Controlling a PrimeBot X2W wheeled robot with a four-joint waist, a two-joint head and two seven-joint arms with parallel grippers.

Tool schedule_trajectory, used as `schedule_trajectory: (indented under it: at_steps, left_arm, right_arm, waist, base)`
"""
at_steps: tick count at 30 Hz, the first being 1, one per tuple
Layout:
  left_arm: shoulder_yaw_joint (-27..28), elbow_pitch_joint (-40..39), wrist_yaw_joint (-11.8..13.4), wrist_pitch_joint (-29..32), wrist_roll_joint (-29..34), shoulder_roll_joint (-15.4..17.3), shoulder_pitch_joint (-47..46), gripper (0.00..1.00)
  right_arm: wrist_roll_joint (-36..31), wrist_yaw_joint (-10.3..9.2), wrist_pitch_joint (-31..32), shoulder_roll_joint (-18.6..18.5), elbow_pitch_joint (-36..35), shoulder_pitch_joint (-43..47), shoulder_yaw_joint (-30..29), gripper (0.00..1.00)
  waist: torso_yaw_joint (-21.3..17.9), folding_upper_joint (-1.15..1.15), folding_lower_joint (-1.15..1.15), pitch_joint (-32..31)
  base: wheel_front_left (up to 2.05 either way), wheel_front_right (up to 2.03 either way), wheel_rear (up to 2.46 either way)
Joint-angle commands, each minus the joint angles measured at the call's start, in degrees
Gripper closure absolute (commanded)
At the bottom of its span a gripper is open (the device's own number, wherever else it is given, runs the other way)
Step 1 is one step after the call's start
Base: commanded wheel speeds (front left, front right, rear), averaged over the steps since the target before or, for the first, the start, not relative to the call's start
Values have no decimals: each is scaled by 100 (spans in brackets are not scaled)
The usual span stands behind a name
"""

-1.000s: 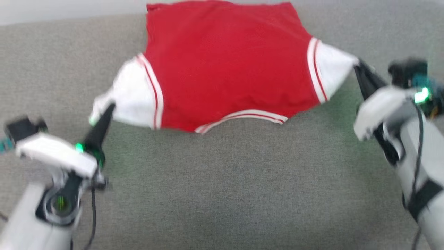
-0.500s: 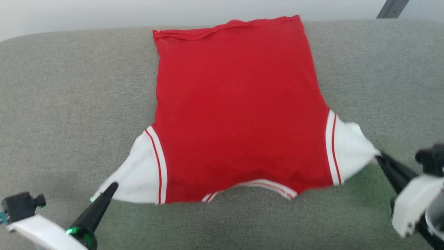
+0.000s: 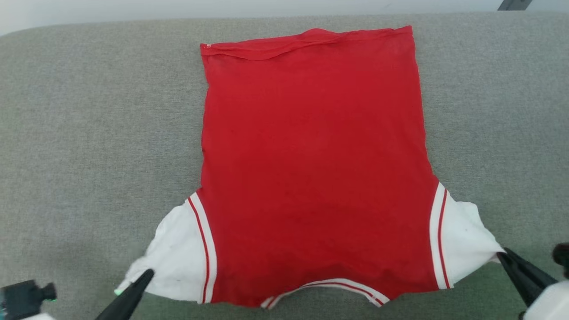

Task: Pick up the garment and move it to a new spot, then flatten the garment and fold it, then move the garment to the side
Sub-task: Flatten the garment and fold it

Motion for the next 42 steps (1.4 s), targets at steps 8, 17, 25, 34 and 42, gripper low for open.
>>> schedule_trajectory:
  at_steps: [8,17,25,34,42]
  left_arm:
    - [-574,784,-27,180,131,-609,-826,100]
    - [-871,1273,-27,186,169,-860,-1215,100]
    - [-966,1188,-27,86,166,-805,-1252,100]
    - [-1109,714,-27,-18,335,-738,-1466,100]
    - [-1251,279,-27,-87,450,-697,-1832,100]
  right_arm:
    - [-211,-13,157,-249,1152,-756,863,100]
    - [-116,-15,-137,-270,2176,-1134,1466,100]
    - [-39,-14,-155,-412,1906,-1373,1264,0]
    - [51,-14,554,-662,1350,-2927,509,0]
    - [-185,-14,937,-560,3328,-5601,857,0]
  waist:
    - [-62,0,0,33]
    - [-55,0,0,98]
    - [-49,0,0,83]
    - [232,0,0,397]
    - [639,0,0,1080]
  base:
    - [0,0,0]
    - [0,0,0]
    - [0,0,0]
    - [0,0,0]
    - [0,0,0]
